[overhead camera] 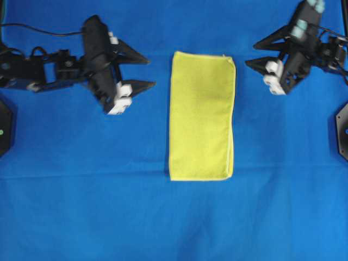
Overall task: Fold the yellow towel.
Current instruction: 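Grasp the far corners of the vertical strip with both grippers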
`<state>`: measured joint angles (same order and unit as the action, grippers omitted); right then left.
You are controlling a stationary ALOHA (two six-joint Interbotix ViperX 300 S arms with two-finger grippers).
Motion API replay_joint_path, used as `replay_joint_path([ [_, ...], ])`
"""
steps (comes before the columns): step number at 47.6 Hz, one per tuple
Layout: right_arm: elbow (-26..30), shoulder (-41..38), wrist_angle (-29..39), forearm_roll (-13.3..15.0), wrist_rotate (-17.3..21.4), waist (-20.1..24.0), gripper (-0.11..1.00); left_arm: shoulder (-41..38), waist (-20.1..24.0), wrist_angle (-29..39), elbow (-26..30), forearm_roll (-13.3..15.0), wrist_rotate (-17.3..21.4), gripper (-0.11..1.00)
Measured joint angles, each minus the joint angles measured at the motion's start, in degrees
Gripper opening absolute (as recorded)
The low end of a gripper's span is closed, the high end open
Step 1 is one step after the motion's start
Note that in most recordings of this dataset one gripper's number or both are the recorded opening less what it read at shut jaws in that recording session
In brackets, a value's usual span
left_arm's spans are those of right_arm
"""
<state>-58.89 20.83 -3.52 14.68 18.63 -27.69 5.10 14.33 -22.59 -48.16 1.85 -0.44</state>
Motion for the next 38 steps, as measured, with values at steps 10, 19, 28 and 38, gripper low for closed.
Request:
replay_joint_path([
  [10,5.4,-11.1,0.6,2.5,-0.3,-1.7,0.61,-10.0,3.7,0.0,6.2,0.0,1.1,0.66],
  [19,9.1,-20.2,0.6,3.5,-0.2,-2.2,0.61,-19.0,4.6,-0.8,11.4,0.0,1.1,0.66],
  [28,11.7,-26.0,0.1,4.0,-0.2,-3.0,0.61,-25.9,6.2,-1.1,15.2,0.0,1.1,0.66],
  [38,12.8,-28.5,-1.1,4.6,-0.2,-3.3,0.51,-27.6,7.6,-1.3,15.9,-0.1,1.3,0.57],
])
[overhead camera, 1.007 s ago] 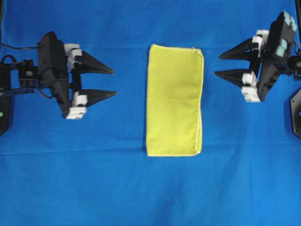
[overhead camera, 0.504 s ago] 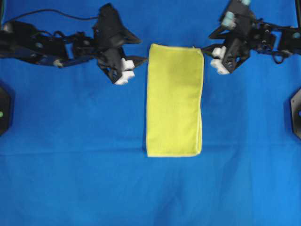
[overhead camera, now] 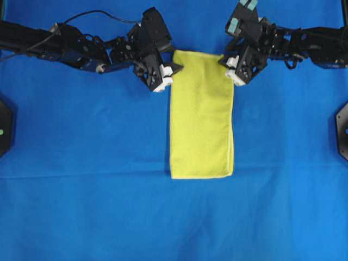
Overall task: Fold the yellow towel.
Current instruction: 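Grasp the far corners of the vertical strip with both grippers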
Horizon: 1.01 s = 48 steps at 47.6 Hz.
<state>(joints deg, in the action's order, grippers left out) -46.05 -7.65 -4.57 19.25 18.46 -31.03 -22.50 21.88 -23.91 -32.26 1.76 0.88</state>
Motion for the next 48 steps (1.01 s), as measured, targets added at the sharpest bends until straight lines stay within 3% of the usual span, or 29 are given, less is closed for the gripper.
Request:
replay_joint_path([
  [7,-0.4,0.0,-0.2,0.1,0.0,0.4,0.09,0.0,0.1,0.1,-0.4,0.1,0.0,0.20],
  [11,-0.9,0.2,-0.2,0.1,0.0,0.4,0.04,0.0,0.1,0.3,-0.4,0.0,0.2,0.04],
  [34,-1.8,5.4,4.2,0.1,0.1,0.3,0.04,2.5,0.1,0.8,-0.4,0.0,0.3,0.04],
  [48,-1.6,8.8,5.9,0.6,0.0,0.2,0.04,5.5,0.9,2.5,-0.4,0.0,2.9,0.04],
])
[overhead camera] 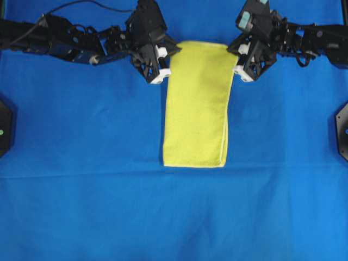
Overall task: Fold the yellow towel.
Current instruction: 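Grasp the far corners of the vertical strip with both grippers, then pull the far end toward the near end, folding the strip in half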
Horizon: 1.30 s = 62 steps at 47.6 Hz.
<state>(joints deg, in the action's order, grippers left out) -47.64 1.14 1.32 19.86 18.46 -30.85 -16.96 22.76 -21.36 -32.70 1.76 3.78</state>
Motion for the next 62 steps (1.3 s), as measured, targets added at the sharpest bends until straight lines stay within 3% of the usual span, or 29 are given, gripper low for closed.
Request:
replay_joint_path([
  [18,1.2,1.6,1.8,0.2,0.1,0.3,0.04,1.7,-0.6,1.8,-1.7,-0.1,-0.2,0.04],
  [26,1.1,4.3,4.8,0.0,1.0,2.6,0.04,4.0,-2.6,1.8,-3.0,-0.1,0.3,0.04],
  [35,0.6,7.0,9.1,-1.9,1.0,9.1,0.04,5.1,-6.4,4.5,-5.2,0.0,-0.4,0.04],
  [45,-0.1,7.3,11.8,-6.7,1.2,17.9,0.04,5.8,-12.9,9.5,-6.9,0.0,-0.4,0.04],
  [62,-0.6,6.9,11.8,-13.8,1.2,30.3,0.04,5.8,-24.0,10.3,-7.1,0.1,-5.8,0.04],
])
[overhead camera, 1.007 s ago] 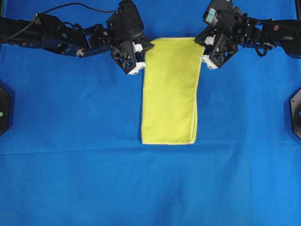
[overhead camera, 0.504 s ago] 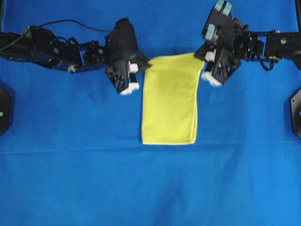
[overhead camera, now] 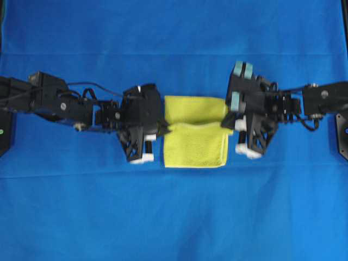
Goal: Fold the yellow towel.
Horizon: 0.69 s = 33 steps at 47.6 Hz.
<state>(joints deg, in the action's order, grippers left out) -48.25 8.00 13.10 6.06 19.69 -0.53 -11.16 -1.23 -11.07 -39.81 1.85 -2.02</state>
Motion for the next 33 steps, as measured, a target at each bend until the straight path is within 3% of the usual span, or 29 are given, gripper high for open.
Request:
replay_joint_path([
  [6,0.0,-1.5,-0.4,-0.6,0.6,1.5,0.04,-0.1,-1.9,0.0,0.1,0.0,-0.3,0.04],
  [24,0.0,-4.4,-3.1,-0.6,1.5,1.8,0.04,-2.1,-2.1,-0.2,1.5,-0.1,-0.5,0.06],
  [27,0.0,-4.4,-3.3,-0.6,1.5,2.1,0.04,-2.3,-2.2,-0.2,1.7,0.0,-0.4,0.17],
  [33,0.0,-4.4,-3.9,-0.7,1.6,3.3,0.07,-2.3,-2.9,-0.2,2.0,-0.1,-0.4,0.53],
])
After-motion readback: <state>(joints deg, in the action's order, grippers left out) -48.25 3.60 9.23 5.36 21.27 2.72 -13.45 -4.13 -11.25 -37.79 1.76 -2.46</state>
